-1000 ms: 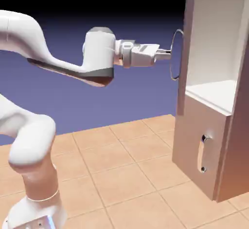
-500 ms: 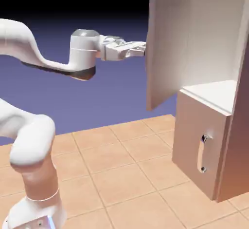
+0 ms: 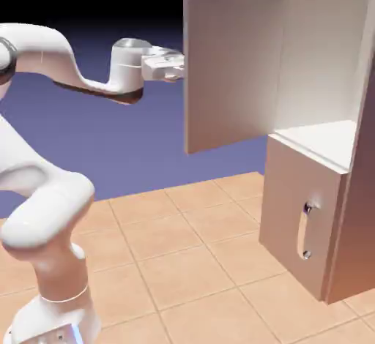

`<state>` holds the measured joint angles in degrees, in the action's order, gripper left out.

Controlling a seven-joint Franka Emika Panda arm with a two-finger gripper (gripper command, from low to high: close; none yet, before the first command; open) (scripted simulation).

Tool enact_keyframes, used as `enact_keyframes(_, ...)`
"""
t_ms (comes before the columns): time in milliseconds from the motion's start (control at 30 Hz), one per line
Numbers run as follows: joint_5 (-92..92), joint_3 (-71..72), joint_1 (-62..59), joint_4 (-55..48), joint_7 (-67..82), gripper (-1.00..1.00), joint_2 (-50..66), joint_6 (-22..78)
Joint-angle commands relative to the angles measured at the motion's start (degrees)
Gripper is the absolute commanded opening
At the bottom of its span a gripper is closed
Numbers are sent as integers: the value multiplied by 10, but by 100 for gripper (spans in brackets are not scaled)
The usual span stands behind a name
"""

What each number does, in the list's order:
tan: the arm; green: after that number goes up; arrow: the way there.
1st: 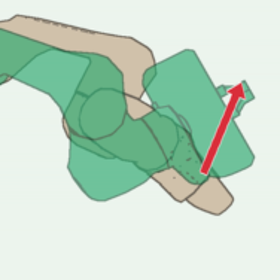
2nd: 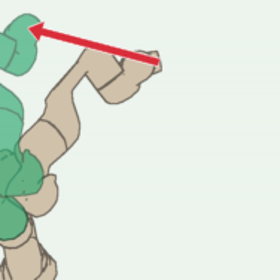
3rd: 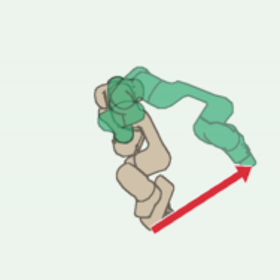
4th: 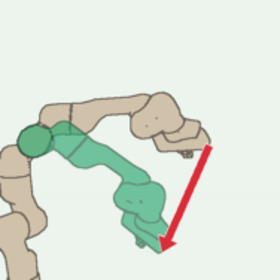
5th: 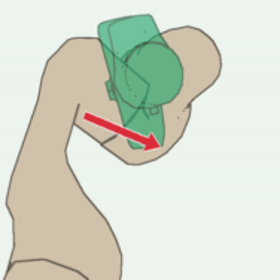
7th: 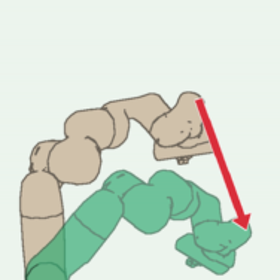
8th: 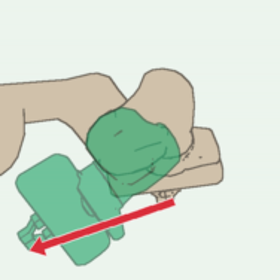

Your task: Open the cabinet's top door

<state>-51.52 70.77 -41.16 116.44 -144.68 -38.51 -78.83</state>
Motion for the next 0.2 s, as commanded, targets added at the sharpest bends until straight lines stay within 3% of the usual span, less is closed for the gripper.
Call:
enact_keyframes(0, 6, 19, -21, -16, 2, -100, 0, 15)
enact_keyframes(67, 14, 41, -45, -34, 5, -100, -1, 31)
enact_keyframes(100, 14, 41, -45, -34, 5, 100, -1, 31)
enact_keyframes(167, 20, 61, -61, -54, 8, 100, -4, 43)
